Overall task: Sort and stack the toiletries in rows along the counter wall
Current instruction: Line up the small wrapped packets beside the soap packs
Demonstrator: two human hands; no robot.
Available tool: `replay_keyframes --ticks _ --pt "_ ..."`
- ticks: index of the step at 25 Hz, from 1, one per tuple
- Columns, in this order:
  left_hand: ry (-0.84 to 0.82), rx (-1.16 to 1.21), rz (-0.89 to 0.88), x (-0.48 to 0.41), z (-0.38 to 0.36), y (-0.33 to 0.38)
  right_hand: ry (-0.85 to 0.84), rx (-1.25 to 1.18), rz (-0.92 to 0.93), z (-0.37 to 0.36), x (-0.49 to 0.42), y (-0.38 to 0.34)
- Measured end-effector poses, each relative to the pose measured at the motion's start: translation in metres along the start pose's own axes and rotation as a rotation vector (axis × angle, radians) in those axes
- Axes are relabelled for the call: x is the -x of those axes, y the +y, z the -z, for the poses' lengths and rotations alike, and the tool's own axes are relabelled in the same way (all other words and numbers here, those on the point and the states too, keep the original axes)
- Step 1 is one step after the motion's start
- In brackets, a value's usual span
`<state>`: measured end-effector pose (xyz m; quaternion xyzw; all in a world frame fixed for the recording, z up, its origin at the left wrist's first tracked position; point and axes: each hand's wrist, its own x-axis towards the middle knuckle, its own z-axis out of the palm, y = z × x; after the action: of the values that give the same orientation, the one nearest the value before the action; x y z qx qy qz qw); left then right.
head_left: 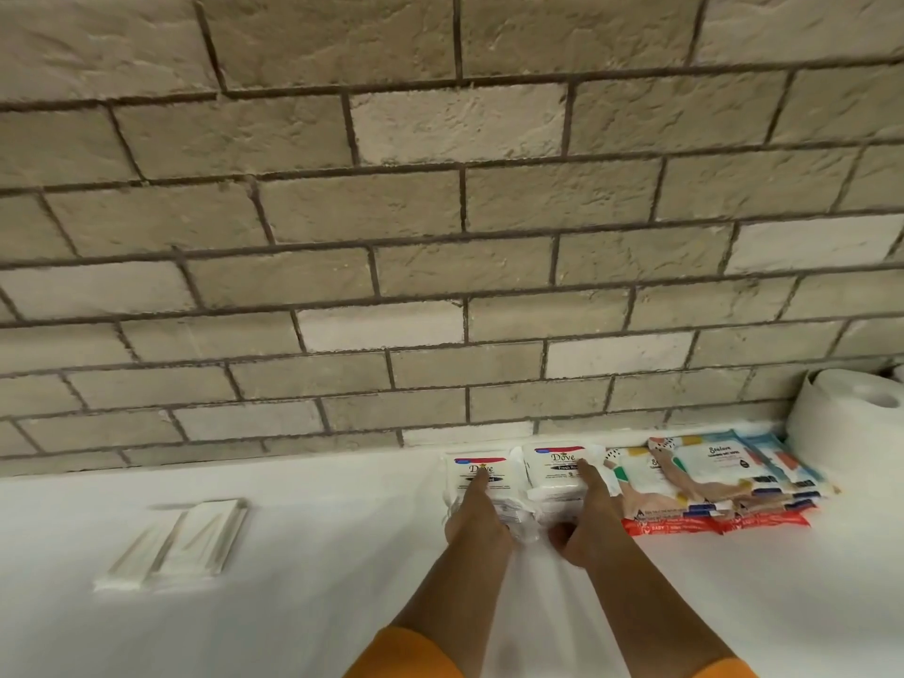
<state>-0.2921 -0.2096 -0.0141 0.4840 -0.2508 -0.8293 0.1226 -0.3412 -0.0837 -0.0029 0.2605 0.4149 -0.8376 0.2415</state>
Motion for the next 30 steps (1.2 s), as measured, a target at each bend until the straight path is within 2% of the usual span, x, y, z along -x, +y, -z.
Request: replay_keyframes --ticks 3,12,15,20,23,30 --pt "0.024 0.045 -0.001 -0.004 0.002 0.004 0.053 0.052 -0.005 -0.001 -0.007 0.003" --pt "0.051 0.046 -0.051 -0.019 0.037 0.039 0.028 0.087 -0.022 -0.026 -0.011 0.051" --pt "0.116 0.017 -0.099 -0.03 0.058 0.056 -0.015 0.122 -0.044 -0.041 -0.008 0.078" --pt "0.212 -0.012 -0.143 -0.044 0.089 0.083 0.04 0.165 -0.077 -0.074 0.005 0.112" --pt "0.253 0.022 -0.146 -0.046 0.109 0.1 0.019 0.2 -0.111 -0.089 0.01 0.131" --pt "0.219 0.09 -0.204 -0.042 0.142 0.131 -0.014 0.214 -0.19 -0.114 0.012 0.169"
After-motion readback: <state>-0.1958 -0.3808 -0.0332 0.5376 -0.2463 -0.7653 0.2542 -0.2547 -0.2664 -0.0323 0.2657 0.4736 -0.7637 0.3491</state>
